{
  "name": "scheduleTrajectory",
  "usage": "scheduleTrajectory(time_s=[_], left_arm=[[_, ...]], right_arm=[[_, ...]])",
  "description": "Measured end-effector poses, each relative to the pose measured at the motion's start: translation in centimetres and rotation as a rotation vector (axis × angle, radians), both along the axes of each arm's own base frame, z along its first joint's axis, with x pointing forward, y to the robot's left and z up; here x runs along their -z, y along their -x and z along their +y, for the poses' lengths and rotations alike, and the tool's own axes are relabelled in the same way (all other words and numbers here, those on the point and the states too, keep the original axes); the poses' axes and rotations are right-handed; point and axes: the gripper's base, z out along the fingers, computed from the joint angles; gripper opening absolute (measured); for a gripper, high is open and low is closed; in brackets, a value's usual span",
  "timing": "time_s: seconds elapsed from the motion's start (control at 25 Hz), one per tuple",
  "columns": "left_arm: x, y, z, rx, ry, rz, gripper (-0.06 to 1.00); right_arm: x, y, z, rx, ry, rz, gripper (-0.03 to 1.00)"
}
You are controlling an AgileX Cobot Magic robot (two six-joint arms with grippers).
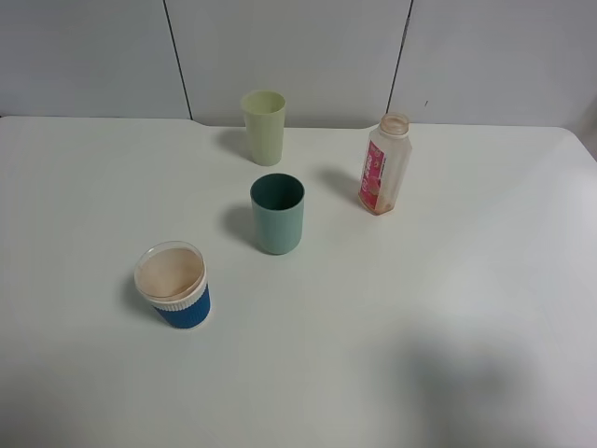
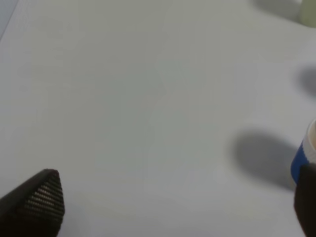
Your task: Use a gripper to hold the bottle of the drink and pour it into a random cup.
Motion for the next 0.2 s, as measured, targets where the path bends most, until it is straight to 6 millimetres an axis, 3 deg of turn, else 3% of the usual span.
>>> scheduleTrajectory(time_s=[0.2], left_arm=[[0.0, 0.0, 0.0, 0.0, 0.0, 0.0, 0.93]], right_arm=[[0.0, 0.0, 0.0, 0.0, 0.0, 0.0, 0.81]])
